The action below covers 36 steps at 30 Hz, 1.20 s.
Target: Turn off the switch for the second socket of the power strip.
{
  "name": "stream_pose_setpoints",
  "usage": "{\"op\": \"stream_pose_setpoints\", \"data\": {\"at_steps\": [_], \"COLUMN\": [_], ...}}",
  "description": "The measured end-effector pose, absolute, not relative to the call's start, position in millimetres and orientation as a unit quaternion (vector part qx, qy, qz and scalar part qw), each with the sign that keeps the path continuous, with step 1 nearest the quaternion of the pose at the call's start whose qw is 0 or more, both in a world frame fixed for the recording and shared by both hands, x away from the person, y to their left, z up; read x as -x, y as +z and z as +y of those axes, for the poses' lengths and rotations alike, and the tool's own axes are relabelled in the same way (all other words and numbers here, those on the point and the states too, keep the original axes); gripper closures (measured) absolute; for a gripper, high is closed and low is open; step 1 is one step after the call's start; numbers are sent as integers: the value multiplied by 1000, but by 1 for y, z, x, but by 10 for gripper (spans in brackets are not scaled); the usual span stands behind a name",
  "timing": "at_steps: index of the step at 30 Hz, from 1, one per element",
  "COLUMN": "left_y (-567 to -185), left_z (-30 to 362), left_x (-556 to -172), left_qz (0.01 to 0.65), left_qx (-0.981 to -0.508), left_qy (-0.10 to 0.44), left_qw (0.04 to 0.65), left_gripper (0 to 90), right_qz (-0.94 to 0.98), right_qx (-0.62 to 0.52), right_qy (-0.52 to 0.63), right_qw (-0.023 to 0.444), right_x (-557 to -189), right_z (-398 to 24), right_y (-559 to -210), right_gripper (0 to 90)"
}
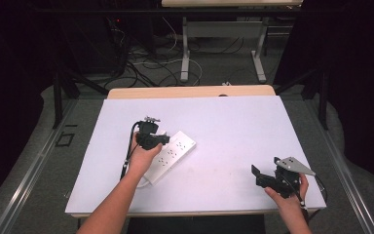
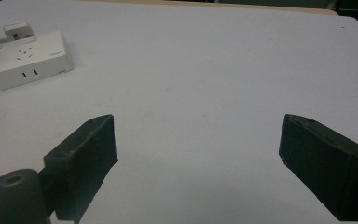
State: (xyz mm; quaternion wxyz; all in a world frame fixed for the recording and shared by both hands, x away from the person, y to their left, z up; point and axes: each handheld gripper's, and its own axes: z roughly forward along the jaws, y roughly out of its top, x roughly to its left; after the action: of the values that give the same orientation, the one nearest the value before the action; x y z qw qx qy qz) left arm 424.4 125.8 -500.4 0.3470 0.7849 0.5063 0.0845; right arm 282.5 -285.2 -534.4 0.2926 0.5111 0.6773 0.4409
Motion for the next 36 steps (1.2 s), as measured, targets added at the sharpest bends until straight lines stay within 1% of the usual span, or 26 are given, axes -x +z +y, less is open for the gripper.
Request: {"op": "stream_pose_setpoints", "data": {"at_steps": [8,10,36], "left_y": [-505,-506,-521], "left_z": [124,125,121], "left_x": [-428,-429,-438], "left_qz": [520,514,523], "left_qx": [-782,-787,-790], "left_qy": [79,80,67], "left_qw": [336,332,314], "left_gripper": [891,900,900], "right_qz": [679,679,678], "right_qx": [-512,-513,-516], "right_qy": [438,438,438], "right_qw": [291,291,287], "right_x": [-283,-283,-283], "right_z": [-285,-285,-286], "right_y": [-535,-535,-535], "right_gripper": [112,115,131]}}
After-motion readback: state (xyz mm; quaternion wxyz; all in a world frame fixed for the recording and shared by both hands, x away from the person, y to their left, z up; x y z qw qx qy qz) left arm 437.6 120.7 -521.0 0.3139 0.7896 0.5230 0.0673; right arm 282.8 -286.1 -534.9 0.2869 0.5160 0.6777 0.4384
